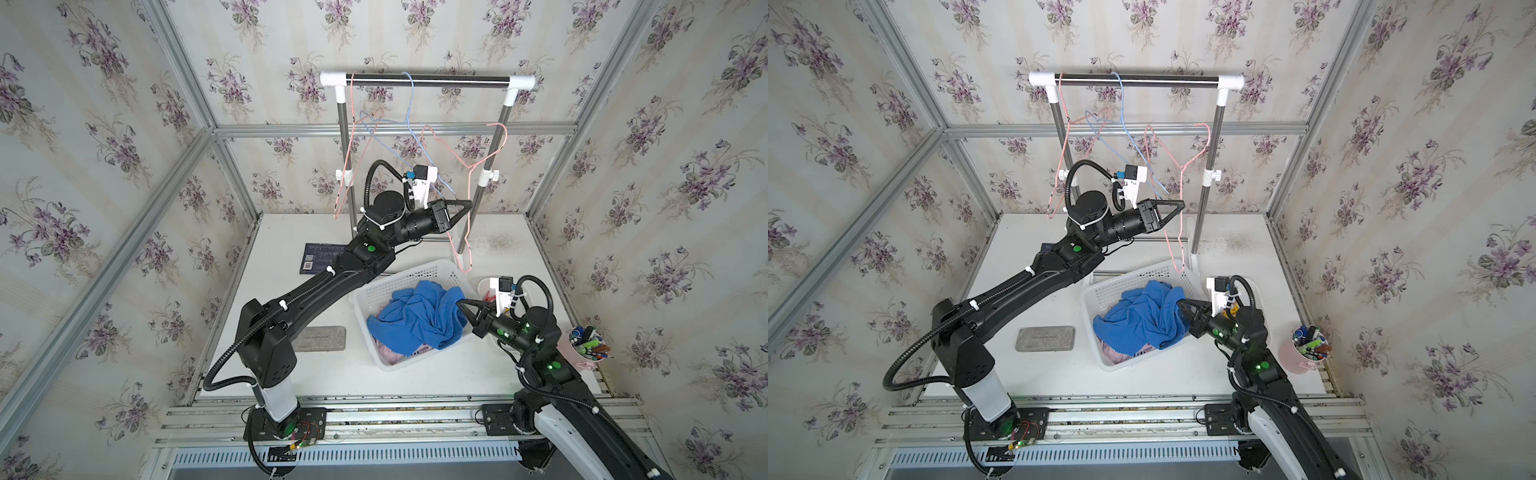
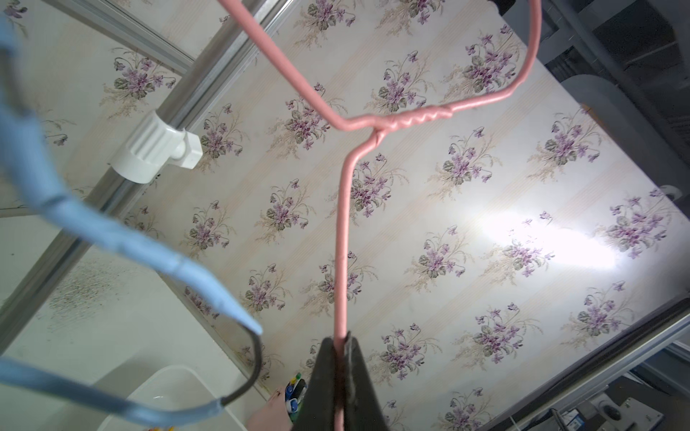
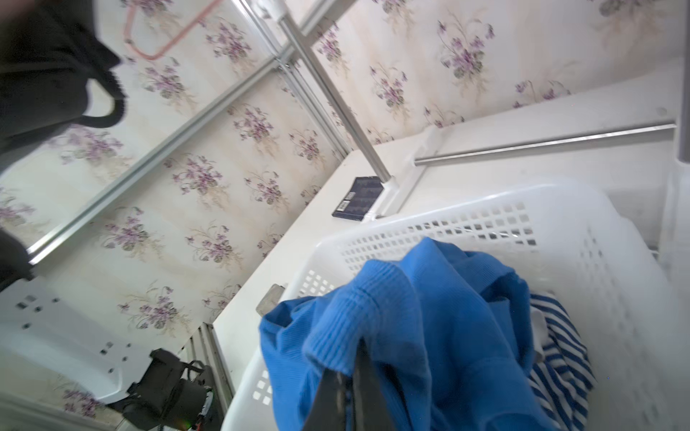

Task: Remove the clothespins securing tank tops to the hanger
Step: Remove the tank top from the hanger.

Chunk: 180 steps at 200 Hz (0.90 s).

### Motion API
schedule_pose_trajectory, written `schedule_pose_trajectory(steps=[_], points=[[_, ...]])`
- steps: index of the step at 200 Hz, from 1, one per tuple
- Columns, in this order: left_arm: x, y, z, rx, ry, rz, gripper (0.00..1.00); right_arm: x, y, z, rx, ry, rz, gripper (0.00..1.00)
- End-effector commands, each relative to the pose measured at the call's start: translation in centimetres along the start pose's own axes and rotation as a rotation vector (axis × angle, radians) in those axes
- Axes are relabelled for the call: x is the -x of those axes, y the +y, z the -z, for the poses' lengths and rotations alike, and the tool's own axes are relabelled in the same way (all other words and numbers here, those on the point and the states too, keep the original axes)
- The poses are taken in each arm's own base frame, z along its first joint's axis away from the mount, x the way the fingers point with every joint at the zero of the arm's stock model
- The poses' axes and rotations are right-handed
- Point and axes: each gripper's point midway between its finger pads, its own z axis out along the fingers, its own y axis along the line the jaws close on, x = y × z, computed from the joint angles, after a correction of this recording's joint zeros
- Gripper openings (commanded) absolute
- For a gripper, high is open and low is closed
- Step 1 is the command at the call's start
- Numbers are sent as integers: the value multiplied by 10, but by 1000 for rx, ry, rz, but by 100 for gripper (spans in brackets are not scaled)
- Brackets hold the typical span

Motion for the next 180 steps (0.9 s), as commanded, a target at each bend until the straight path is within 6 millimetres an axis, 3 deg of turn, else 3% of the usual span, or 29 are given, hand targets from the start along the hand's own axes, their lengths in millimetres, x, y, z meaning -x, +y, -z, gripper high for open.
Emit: schedule_pose_trajectory(steps=[1,28,36,40,59,77,137,180], points=[[10,-27,4,-169,-55,89,0,15,-25,-12,-109,-60,-16,0],[17,-30,4,-308,-94,210,0,2,-57,-29,-234,33,-71,0],[19,-30,3,-345,-97,243,0,1,-59,-30,-246,44,-78,6],[20,-28,3,-358,-100,260,0,2,-59,-29,-250,40,-78,11],[23,-17,2,-384,-123,313,0,13,-52,-17,-263,-3,-56,58],[24,-6,2,-364,-141,314,0,34,-36,1,-276,-56,-17,73],[20,1,2,-322,-143,256,0,98,39,42,-147,-209,126,76],[12,-1,5,-246,-134,164,0,117,76,58,-47,-277,270,74]])
